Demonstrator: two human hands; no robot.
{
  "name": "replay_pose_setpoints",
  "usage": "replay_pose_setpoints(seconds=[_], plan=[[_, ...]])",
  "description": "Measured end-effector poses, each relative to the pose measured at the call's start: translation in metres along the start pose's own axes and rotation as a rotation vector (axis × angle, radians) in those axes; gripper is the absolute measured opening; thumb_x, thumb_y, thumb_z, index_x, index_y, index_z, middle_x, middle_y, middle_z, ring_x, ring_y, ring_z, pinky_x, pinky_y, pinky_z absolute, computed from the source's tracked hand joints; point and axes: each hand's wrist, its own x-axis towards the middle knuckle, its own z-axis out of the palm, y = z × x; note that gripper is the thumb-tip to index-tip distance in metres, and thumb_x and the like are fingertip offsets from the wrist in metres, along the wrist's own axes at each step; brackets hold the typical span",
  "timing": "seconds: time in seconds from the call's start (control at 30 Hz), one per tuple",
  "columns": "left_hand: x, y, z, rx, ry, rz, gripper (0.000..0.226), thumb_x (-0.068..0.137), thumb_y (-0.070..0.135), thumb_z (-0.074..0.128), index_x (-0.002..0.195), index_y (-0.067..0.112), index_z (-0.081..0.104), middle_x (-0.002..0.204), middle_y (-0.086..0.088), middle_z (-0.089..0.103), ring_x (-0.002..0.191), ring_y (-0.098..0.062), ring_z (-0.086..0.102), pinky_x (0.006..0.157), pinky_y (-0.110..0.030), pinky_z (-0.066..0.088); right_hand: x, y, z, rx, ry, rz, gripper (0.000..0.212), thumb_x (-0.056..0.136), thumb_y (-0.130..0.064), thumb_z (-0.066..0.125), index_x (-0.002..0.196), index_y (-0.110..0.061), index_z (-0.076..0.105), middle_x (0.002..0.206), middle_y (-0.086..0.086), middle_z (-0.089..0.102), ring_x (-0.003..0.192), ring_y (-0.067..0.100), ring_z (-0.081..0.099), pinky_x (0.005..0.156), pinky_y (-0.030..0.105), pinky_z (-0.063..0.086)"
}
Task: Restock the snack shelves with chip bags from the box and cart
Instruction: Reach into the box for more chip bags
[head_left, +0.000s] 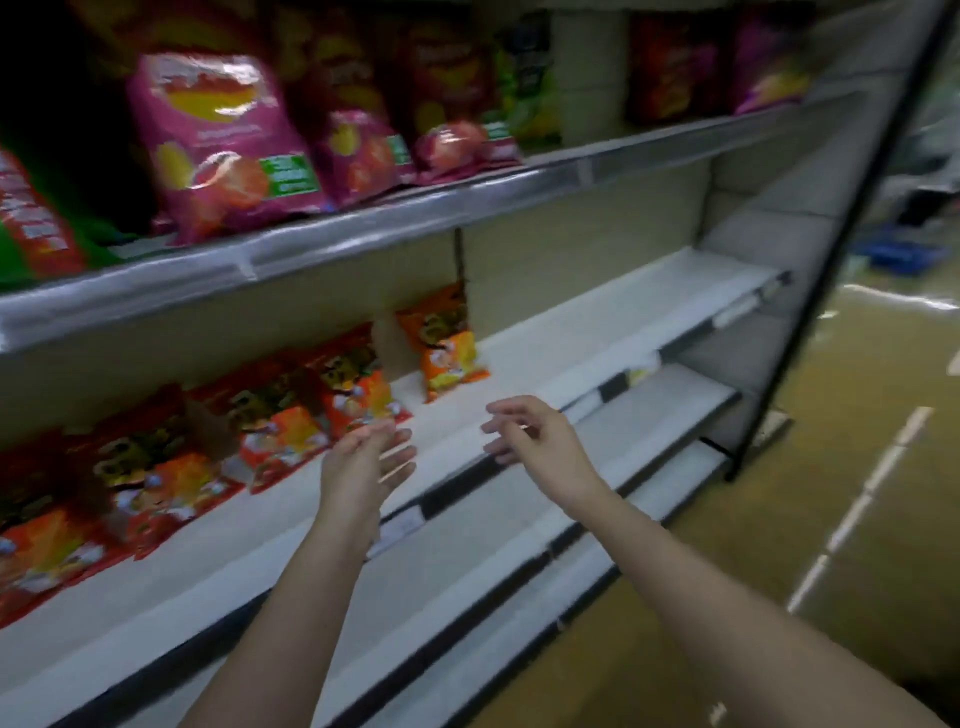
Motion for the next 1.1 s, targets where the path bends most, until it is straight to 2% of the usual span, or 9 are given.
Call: replay_pose_setpoints(seconds=[0.1,0.27,0.53,0.63,0.7,0.77,0.87,0.97,1.1], plan=[[-0.04,0.004,0.08,-0.022,-0.191,-0.023,0.008,0.098,0.014,0.053,0.094,0.013,0.06,0.091,-0.006,0.067,0.081,-0.02,0.065,0.07,-0.028,0.052,-0.045,-0.03,-0.078,-0.079,0.088,-0.045,0.014,0.1,-0.009,0.051,0.102,-0.016,0.062,0.088,0.0,0.069,0.07,0.009,0.067,0.066,0.021,0.054],[-0.12,-0.001,0.215,-0.015,-0.614,-0.041,0.006,0.095,0.013,0.056,0.094,0.013,0.061,0.078,-0.004,0.07,0.065,-0.016,0.066,0.062,-0.025,0.054,-0.117,-0.086,-0.219,-0.145,0.371,-0.1,0.017,0.1,-0.011,0.051,0.093,-0.02,0.062,0.08,-0.003,0.068,0.064,0.007,0.066,0.062,0.021,0.054],[-0.255,-0.031,0.413,0.051,-1.084,-0.091,0.008,0.095,0.015,0.055,0.095,0.012,0.062,0.075,-0.004,0.069,0.064,-0.017,0.065,0.067,-0.029,0.053,-0.228,-0.136,-0.424,-0.286,0.749,-0.139,0.019,0.101,-0.011,0.049,0.114,-0.003,0.061,0.086,0.001,0.068,0.066,0.008,0.066,0.064,0.021,0.055],[-0.297,-0.043,0.486,0.091,-1.223,-0.054,0.01,0.097,0.015,0.052,0.099,0.011,0.061,0.071,-0.001,0.069,0.066,-0.017,0.065,0.064,-0.027,0.054,-0.256,-0.141,-0.507,-0.351,0.846,-0.051,0.02,0.1,-0.014,0.052,0.113,-0.004,0.063,0.087,0.002,0.07,0.067,0.008,0.066,0.065,0.023,0.055],[-0.322,-0.059,0.54,0.256,-1.293,0.092,0.008,0.098,0.017,0.053,0.096,0.015,0.06,0.08,-0.004,0.07,0.072,-0.018,0.065,0.065,-0.029,0.052,-0.271,-0.133,-0.565,-0.418,0.869,0.101,0.02,0.1,-0.016,0.051,0.113,-0.004,0.062,0.088,0.003,0.069,0.068,0.01,0.066,0.064,0.023,0.055],[-0.345,-0.082,0.593,0.584,-1.334,0.392,0.005,0.095,0.023,0.056,0.091,0.02,0.056,0.092,-0.006,0.068,0.08,-0.02,0.064,0.068,-0.032,0.052,-0.283,-0.116,-0.617,-0.526,0.833,0.323,0.017,0.1,-0.019,0.051,0.109,-0.008,0.061,0.09,0.005,0.069,0.069,0.012,0.066,0.061,0.024,0.055],[-0.373,-0.117,0.66,1.169,-1.422,0.765,0.017,0.093,0.03,0.054,0.1,0.014,0.057,0.103,-0.007,0.064,0.097,-0.026,0.061,0.084,-0.038,0.051,-0.284,-0.089,-0.686,-0.826,0.607,0.653,0.023,0.1,-0.023,0.052,0.112,-0.005,0.062,0.099,0.008,0.066,0.071,0.014,0.065,0.05,0.016,0.051],[-0.388,-0.145,0.694,1.482,-1.496,0.895,0.017,0.096,0.023,0.048,0.101,0.011,0.058,0.1,-0.007,0.059,0.095,-0.029,0.059,0.077,-0.037,0.046,-0.272,-0.061,-0.732,-1.098,0.372,0.898,0.035,0.101,-0.031,0.051,0.119,-0.004,0.063,0.113,0.014,0.067,0.095,0.028,0.067,0.068,0.03,0.054],[-0.378,-0.178,0.705,1.727,-1.476,0.974,0.02,0.098,0.021,0.044,0.112,0.013,0.055,0.12,-0.008,0.057,0.11,-0.03,0.057,0.086,-0.039,0.046,-0.246,-0.005,-0.743,-1.404,-0.043,1.114,0.043,0.098,-0.035,0.054,0.129,-0.005,0.057,0.13,0.016,0.059,0.115,0.032,0.058,0.093,0.037,0.047]])
